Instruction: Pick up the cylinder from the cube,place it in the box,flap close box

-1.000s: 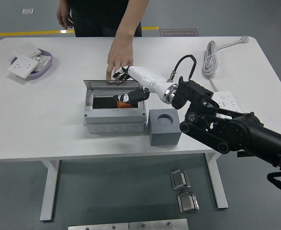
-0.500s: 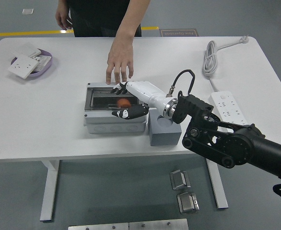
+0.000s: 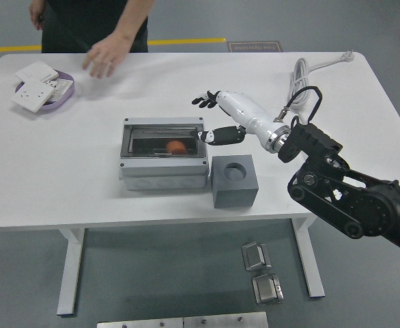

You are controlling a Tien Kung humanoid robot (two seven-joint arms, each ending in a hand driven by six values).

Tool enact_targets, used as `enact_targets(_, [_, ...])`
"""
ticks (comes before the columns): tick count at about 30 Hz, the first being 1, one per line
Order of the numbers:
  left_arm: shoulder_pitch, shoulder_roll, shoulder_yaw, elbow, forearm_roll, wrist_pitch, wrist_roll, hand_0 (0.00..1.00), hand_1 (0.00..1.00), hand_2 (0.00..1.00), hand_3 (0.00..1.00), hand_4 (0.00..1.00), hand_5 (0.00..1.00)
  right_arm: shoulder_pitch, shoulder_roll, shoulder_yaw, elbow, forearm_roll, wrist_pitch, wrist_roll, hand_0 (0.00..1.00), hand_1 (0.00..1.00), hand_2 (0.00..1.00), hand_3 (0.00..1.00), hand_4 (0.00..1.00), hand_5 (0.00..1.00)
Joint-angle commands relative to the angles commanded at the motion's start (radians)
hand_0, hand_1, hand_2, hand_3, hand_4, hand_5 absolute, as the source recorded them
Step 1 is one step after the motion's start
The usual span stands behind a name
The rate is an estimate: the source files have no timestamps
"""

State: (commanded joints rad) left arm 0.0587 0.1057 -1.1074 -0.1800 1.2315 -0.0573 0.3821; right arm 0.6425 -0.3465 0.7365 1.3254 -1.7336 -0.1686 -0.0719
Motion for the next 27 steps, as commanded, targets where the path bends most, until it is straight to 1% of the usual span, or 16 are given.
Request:
enact_targets(4, [0.01,-0.007,0.016,0.0,-0.023,0.002,-0.001,0.601,0.643,0.547,0.555,0.617,0.266,-0.1,-0.02,0.15,0.042,0.007,-0.027,0.042,0.8,0.719,0.725,0.777,0.806,0.425])
enact_targets(6, [0.014,-0.008,0.022,0.0,-0.034,0.004,-0.001,0.602,0.643,0.547,0.554,0.616,0.266,-0.147,-0.022,0.212,0.05,0.02,-0.041,0.07,0.8,0.717,0.721,0.777,0.807,0.423])
enact_targets(7, [0.016,-0.009,0.026,0.0,-0.04,0.004,-0.001,0.602,0.643,0.547,0.554,0.616,0.266,-0.18,-0.021,0.26,0.052,0.031,-0.051,0.088,0.8,0.717,0.721,0.777,0.807,0.423])
enact_targets(12, [0.023,-0.011,0.039,0.0,-0.06,0.007,-0.004,0.602,0.643,0.547,0.555,0.617,0.265,-0.312,0.003,0.443,0.045,0.098,-0.085,0.159,0.802,0.713,0.715,0.765,0.805,0.421])
enact_targets(17, [0.028,-0.01,0.048,0.0,-0.071,0.007,-0.007,0.602,0.643,0.547,0.555,0.617,0.265,-0.423,0.03,0.601,0.02,0.167,-0.099,0.212,0.802,0.713,0.715,0.765,0.805,0.421])
enact_targets(20, [0.03,-0.009,0.051,0.0,-0.074,0.007,-0.008,0.601,0.643,0.547,0.555,0.617,0.264,-0.455,0.038,0.671,0.013,0.185,-0.104,0.227,0.802,0.71,0.711,0.756,0.807,0.42])
enact_targets(24, [0.033,-0.009,0.052,0.0,-0.075,0.006,-0.008,0.602,0.644,0.547,0.555,0.618,0.263,-0.472,0.045,0.756,0.009,0.203,-0.109,0.241,0.802,0.711,0.709,0.746,0.807,0.418])
enact_targets(27, [0.035,-0.011,0.05,0.0,-0.075,0.006,-0.008,0.602,0.644,0.547,0.555,0.618,0.263,-0.48,0.047,0.79,0.013,0.204,-0.111,0.247,0.802,0.711,0.709,0.746,0.807,0.418])
